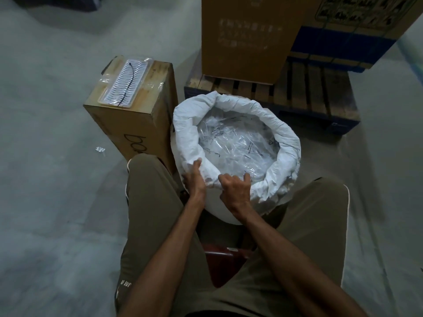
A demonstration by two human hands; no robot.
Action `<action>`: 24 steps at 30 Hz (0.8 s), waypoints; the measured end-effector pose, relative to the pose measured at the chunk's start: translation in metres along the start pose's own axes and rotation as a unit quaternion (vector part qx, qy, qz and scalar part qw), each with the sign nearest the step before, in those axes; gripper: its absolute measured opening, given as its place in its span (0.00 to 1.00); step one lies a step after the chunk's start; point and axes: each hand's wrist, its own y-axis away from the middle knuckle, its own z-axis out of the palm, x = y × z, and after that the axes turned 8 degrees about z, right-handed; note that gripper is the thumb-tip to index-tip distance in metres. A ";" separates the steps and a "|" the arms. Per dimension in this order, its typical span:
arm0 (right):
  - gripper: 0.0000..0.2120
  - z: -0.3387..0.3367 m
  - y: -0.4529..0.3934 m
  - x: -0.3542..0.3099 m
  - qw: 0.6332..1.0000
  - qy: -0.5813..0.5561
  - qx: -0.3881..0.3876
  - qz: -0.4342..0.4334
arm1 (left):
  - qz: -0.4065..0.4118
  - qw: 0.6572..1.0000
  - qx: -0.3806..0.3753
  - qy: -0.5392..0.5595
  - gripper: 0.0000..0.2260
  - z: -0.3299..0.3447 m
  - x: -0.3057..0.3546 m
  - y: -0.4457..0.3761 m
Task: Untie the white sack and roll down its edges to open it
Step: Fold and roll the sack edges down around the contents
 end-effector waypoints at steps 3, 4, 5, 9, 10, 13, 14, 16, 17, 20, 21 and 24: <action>0.16 0.018 0.006 -0.004 0.997 0.039 0.046 -0.051 | 0.038 0.996 0.051 -0.059 0.39 -0.002 0.008 -0.004; 0.16 0.020 0.006 -0.002 0.996 0.040 0.053 -0.057 | 0.030 0.997 0.059 -0.046 0.29 0.000 0.010 -0.013; 0.17 0.019 0.005 -0.001 0.997 0.030 0.044 -0.057 | 0.007 0.998 0.057 -0.011 0.19 0.001 0.016 -0.021; 0.21 -0.004 -0.004 0.009 0.991 -0.096 -0.096 0.008 | -0.079 0.988 -0.036 0.129 0.22 0.002 0.034 -0.039; 0.28 -0.011 -0.008 0.010 0.981 -0.137 -0.133 0.030 | -0.075 0.987 -0.023 0.141 0.27 0.004 0.033 -0.041; 0.35 -0.022 -0.029 0.005 0.966 -0.169 -0.193 0.035 | -0.058 0.969 0.025 0.241 0.26 0.006 0.031 -0.040; 0.29 -0.020 -0.036 0.001 0.965 -0.171 -0.198 0.030 | -0.045 0.973 0.026 0.225 0.24 0.006 0.027 -0.043; 0.16 -0.013 -0.044 -0.010 0.960 -0.204 -0.176 0.078 | -0.037 0.981 -0.006 0.188 0.17 0.002 0.023 -0.051; 0.17 -0.009 -0.046 -0.017 0.956 -0.225 -0.155 0.105 | -0.028 0.989 -0.027 0.144 0.15 0.000 0.020 -0.057; 0.14 0.002 -0.045 -0.035 0.963 -0.217 -0.118 0.108 | 0.031 0.995 -0.055 -0.077 0.15 -0.012 0.028 -0.047; 0.12 0.006 -0.044 -0.042 0.970 -0.189 -0.121 0.091 | 0.084 0.982 -0.020 -0.166 0.19 -0.013 0.030 -0.044; 0.11 0.019 -0.040 -0.057 0.991 -0.074 -0.105 0.020 | 0.210 0.926 0.040 -0.312 0.30 -0.013 0.024 -0.043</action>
